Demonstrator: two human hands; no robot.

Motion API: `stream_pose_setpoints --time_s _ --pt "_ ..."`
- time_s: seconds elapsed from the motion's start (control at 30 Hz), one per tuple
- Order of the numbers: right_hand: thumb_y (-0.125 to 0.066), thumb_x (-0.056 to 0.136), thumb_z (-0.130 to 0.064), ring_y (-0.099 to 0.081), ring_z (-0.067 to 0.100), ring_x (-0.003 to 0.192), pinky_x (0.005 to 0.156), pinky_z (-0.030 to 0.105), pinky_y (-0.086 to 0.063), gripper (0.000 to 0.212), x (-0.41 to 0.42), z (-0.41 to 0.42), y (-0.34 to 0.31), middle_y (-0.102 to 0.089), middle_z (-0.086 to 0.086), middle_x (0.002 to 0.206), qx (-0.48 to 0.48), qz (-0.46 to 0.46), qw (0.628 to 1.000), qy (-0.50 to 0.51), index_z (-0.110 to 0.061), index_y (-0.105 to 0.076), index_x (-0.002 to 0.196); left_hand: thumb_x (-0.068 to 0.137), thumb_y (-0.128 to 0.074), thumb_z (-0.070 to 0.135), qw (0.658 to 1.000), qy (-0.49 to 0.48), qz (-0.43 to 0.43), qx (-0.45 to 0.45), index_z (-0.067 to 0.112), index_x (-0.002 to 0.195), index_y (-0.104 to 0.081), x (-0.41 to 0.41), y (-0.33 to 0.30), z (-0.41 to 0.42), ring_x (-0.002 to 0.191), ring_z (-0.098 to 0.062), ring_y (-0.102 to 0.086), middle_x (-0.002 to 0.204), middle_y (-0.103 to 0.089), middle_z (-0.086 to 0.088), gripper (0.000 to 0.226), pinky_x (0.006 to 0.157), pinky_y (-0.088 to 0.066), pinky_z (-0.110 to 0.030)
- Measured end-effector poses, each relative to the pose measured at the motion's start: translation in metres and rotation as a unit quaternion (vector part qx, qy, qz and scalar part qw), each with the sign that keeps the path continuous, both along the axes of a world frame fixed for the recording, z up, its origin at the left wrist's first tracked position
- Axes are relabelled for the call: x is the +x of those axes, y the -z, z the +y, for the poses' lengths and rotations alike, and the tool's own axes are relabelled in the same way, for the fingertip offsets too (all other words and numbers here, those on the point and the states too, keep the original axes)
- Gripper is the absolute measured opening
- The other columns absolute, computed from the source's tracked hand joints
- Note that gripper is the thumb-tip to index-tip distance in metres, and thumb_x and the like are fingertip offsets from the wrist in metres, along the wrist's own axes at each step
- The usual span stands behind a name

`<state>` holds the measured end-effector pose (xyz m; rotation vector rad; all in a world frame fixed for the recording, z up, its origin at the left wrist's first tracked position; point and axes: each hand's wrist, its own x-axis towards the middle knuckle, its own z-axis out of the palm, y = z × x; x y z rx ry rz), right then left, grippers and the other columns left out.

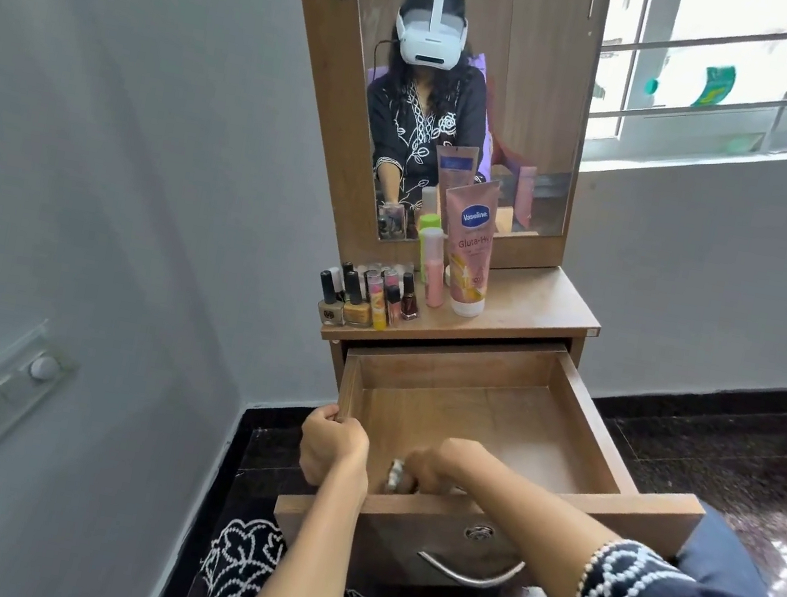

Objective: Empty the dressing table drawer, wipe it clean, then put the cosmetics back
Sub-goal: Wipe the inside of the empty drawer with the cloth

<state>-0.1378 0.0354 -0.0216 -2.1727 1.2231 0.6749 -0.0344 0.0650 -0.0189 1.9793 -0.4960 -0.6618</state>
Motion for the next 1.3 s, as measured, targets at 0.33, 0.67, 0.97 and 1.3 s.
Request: stream_pose_setpoints --time_s 0.33,0.67,0.97,1.3 --pt "-0.062 0.086 -0.017 -0.056 0.032 0.116 0.095 0.037 -0.049 0.038 0.006 -0.004 0.019 -0.054 0.009 0.129 -0.182 -0.099 0.97 0.131 -0.02 -0.06 0.124 0.094 -0.049 0.014 1.0 -0.005 -0.004 -0.001 0.021 0.116 -0.064 0.001 0.004 -0.005 0.104 -0.031 -0.061 0.115 -0.066 -0.007 0.027 0.085 -0.049 -0.037" --pt "-0.051 0.096 -0.024 -0.046 0.02 0.091 0.08 0.032 -0.037 0.035 0.028 0.007 0.016 -0.059 0.014 0.126 -0.025 -0.093 0.988 0.119 -0.007 -0.059 0.125 0.093 -0.05 0.013 1.0 0.012 -0.011 -0.003 0.019 0.119 -0.062 0.002 0.002 0.002 0.105 -0.03 -0.061 0.117 -0.066 -0.006 0.029 0.079 -0.046 -0.034" --pt "-0.052 0.094 -0.024 -0.046 0.03 0.127 0.101 0.038 -0.04 0.045 0.019 0.011 0.029 -0.044 0.008 0.139 -0.146 -0.098 0.946 0.274 -0.013 -0.045 0.136 0.093 -0.049 0.01 1.0 0.014 -0.004 -0.004 0.017 0.121 -0.062 0.001 0.0 0.003 0.109 -0.032 -0.059 0.12 -0.064 -0.009 0.03 0.085 -0.048 -0.037" --pt "-0.049 0.094 -0.03 -0.054 0.033 0.115 0.096 0.041 -0.042 0.041 0.027 0.01 0.019 -0.057 0.013 0.129 -0.068 -0.124 0.985 0.099 -0.008 -0.058 0.126 0.093 -0.051 0.011 1.0 0.007 -0.01 -0.008 0.016 0.12 -0.062 0.0 0.0 0.004 0.109 -0.033 -0.059 0.121 -0.063 -0.009 0.029 0.085 -0.048 -0.038"
